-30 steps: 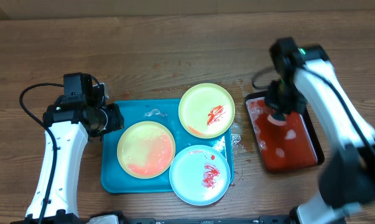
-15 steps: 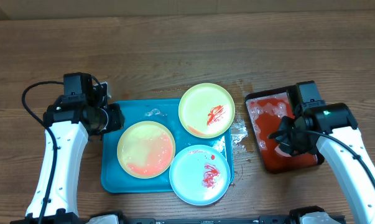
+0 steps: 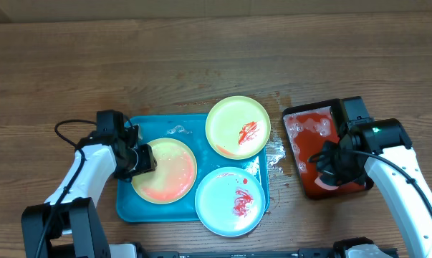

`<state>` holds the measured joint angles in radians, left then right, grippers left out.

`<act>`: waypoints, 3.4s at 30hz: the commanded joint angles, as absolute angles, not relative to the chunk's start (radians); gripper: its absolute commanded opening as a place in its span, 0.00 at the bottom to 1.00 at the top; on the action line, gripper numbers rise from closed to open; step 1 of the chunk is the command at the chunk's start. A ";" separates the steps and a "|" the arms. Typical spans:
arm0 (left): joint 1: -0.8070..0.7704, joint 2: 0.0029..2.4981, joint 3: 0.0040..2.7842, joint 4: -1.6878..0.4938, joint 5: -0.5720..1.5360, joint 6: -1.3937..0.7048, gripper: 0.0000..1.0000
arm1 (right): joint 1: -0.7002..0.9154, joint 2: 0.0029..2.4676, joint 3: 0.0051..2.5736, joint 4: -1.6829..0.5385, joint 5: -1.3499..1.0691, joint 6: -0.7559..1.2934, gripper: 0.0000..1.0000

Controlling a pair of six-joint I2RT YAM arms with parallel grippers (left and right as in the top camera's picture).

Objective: Clean dirty plates on tray and stack at the side

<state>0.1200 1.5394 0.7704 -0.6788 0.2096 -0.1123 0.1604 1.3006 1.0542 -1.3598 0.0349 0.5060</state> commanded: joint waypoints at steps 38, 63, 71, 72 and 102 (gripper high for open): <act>0.177 1.560 0.875 -0.695 0.157 -0.167 0.59 | 0.162 1.292 1.058 -1.334 -0.074 0.542 0.04; 0.176 1.684 0.803 -0.620 0.177 -0.134 0.33 | 0.162 1.292 1.058 -1.345 -0.092 0.527 0.04; 0.176 1.684 0.803 -0.620 0.192 -0.134 0.04 | 0.162 1.292 1.058 -1.345 -0.092 0.527 0.04; 0.176 1.684 0.803 -0.620 0.196 -0.134 0.04 | 0.162 1.292 1.058 -1.345 -0.093 0.527 0.04; 0.174 1.291 0.969 -0.753 0.253 -0.087 0.05 | 0.162 1.292 1.058 -1.282 -0.115 0.527 0.04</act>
<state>0.1783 1.3495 0.9382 -0.7517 0.2756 -0.1009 0.1604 1.3006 1.0542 -1.2919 -0.1078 0.5297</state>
